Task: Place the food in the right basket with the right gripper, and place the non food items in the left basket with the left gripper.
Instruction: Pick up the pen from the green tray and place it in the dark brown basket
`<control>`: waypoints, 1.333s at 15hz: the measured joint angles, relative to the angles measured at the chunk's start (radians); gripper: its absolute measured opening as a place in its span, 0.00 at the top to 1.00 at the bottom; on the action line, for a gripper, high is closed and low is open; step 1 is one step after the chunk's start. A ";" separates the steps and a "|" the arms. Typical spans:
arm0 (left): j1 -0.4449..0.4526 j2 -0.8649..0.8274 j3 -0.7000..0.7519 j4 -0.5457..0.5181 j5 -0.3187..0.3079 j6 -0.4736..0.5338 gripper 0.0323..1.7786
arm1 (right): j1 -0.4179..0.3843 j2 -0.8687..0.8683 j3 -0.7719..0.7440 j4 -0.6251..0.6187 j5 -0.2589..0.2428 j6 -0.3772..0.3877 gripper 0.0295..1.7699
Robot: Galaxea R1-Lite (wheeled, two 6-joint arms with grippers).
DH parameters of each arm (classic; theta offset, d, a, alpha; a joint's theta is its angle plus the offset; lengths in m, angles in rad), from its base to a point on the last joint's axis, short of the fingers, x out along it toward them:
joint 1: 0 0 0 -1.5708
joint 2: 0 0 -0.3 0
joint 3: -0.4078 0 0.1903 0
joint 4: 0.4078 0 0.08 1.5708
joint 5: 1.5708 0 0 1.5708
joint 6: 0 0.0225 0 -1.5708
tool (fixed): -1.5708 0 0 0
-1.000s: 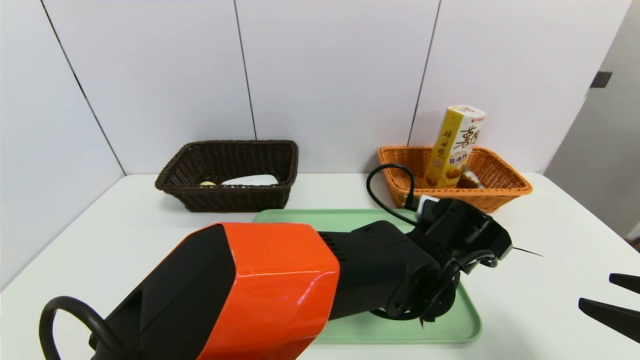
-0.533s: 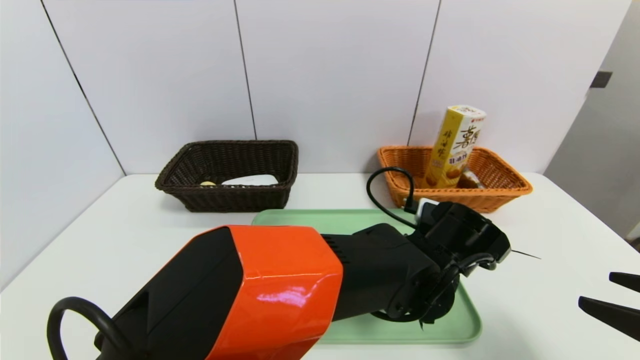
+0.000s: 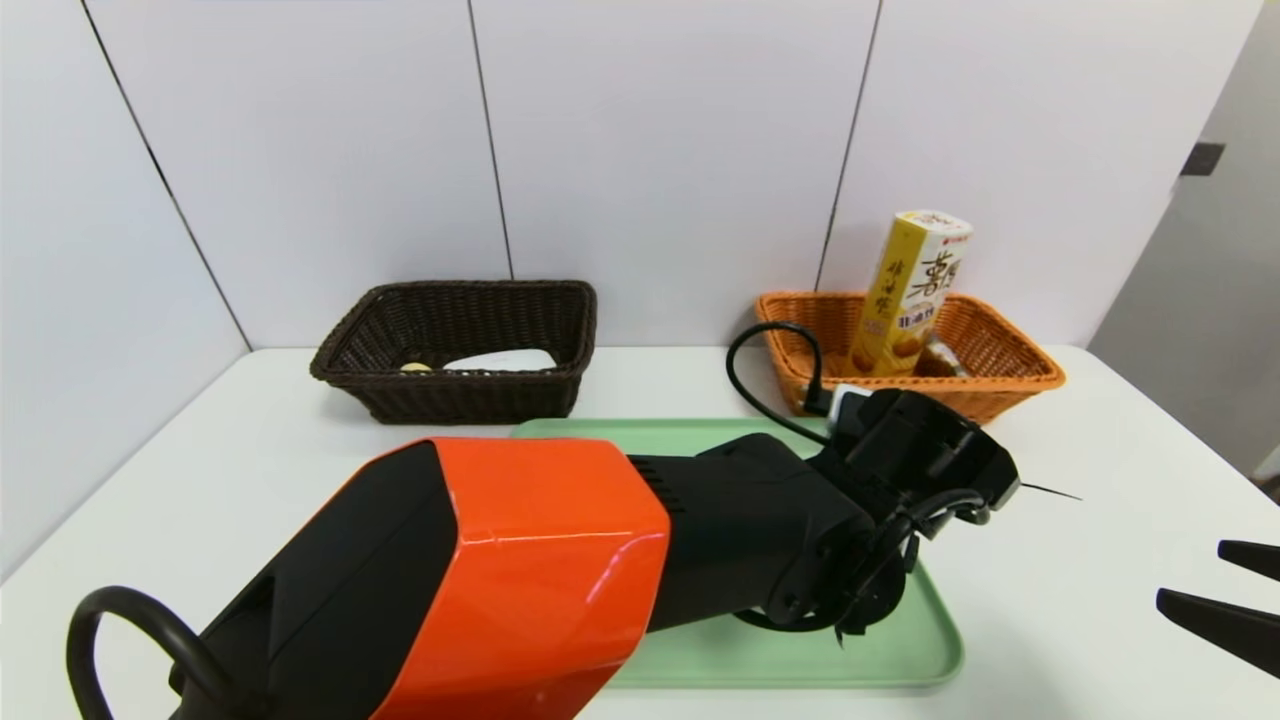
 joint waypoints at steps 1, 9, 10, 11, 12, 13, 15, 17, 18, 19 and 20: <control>0.000 -0.004 0.000 0.000 -0.020 -0.009 0.05 | 0.000 0.000 0.000 0.000 0.000 0.000 0.03; 0.014 0.003 0.001 0.000 -0.062 -0.024 0.05 | 0.000 -0.002 0.010 0.002 0.000 0.000 0.03; 0.014 0.007 0.001 -0.001 -0.061 -0.024 0.05 | 0.000 -0.002 0.010 0.002 0.000 0.000 0.03; 0.015 0.012 0.001 -0.005 -0.060 -0.024 0.05 | 0.000 -0.002 0.010 0.002 0.000 0.000 0.03; 0.016 0.016 0.001 -0.007 -0.059 -0.024 0.05 | 0.000 -0.002 0.011 0.002 0.000 0.000 0.03; 0.016 0.020 0.001 -0.009 -0.059 -0.023 0.05 | 0.000 -0.002 0.011 0.002 0.001 0.000 0.03; 0.016 0.023 0.001 -0.013 -0.060 -0.022 0.05 | 0.000 -0.002 0.011 0.001 0.000 0.000 0.03; 0.016 0.025 0.001 -0.014 -0.058 -0.021 0.05 | 0.000 -0.002 0.011 0.001 0.000 0.000 0.03; 0.016 0.025 0.001 -0.014 -0.058 -0.021 0.05 | 0.000 -0.002 0.011 0.002 0.000 0.000 0.03; 0.016 0.025 0.001 -0.013 -0.059 -0.019 0.05 | 0.000 -0.003 0.010 0.002 0.000 0.000 0.03; 0.016 0.025 0.001 -0.013 -0.059 -0.018 0.05 | 0.000 -0.003 0.010 0.001 -0.001 0.000 0.03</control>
